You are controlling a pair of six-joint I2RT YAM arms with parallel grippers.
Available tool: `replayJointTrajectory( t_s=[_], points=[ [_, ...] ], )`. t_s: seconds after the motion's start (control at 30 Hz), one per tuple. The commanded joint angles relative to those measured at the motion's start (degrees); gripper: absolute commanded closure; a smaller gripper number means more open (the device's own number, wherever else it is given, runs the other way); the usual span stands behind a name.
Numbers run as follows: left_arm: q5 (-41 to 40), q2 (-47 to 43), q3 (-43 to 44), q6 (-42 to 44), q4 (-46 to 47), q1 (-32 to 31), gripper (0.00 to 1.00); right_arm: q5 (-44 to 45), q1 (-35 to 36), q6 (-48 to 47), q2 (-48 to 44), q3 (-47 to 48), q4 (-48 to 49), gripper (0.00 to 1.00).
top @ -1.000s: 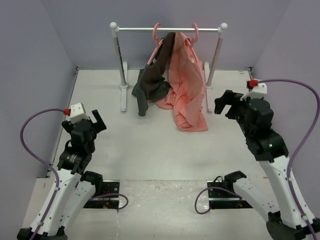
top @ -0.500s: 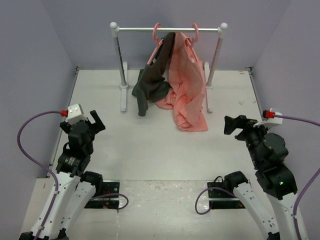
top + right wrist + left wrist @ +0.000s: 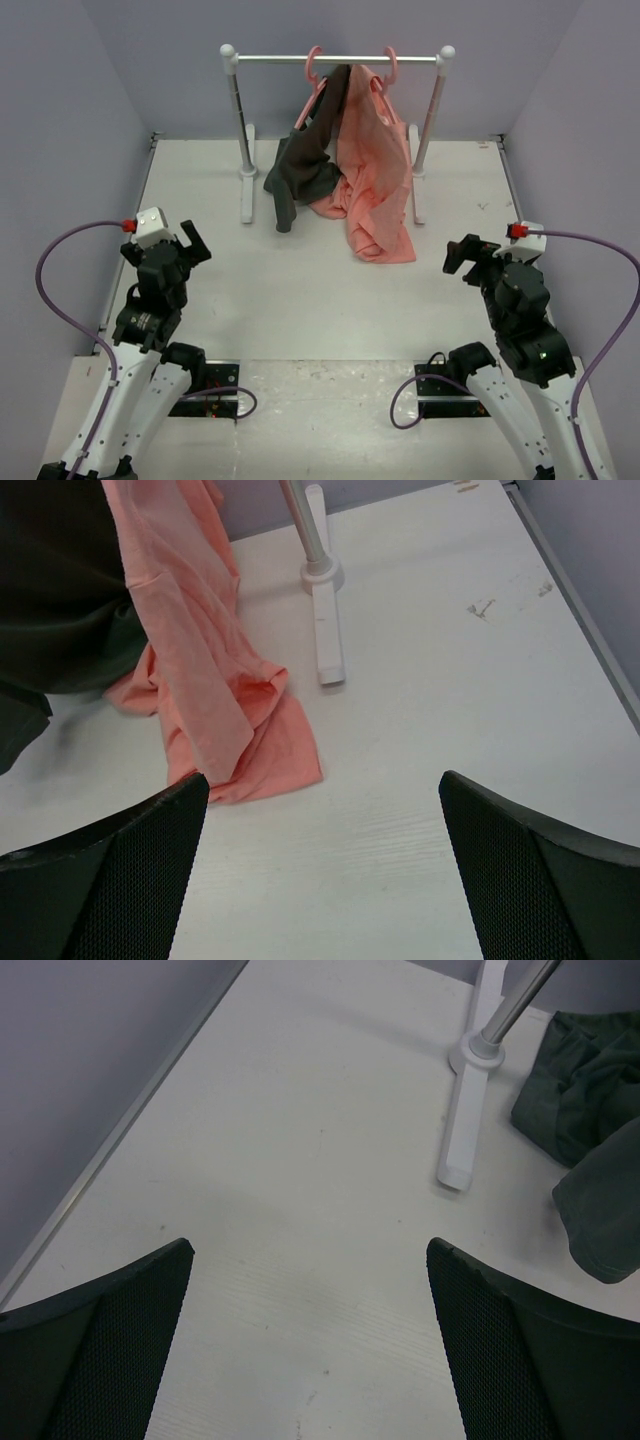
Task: Place the t-shirt on the hanger
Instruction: Reset both arms
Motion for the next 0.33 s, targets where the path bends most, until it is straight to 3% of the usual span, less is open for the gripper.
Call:
replayJointTrajectory(
  t_s=[0.0,0.3],
  points=[
    [-0.3,0.9,0.2,-0.2,1.4,-0.2,0.0,1.9,-0.1,1.2,1.0,-1.0,4.1,0.01],
    [-0.3,0.2,0.1,-0.1,1.4,-0.2,0.0,2.5,-0.1,1.6,1.4,-1.1,5.3,0.01]
  ],
)
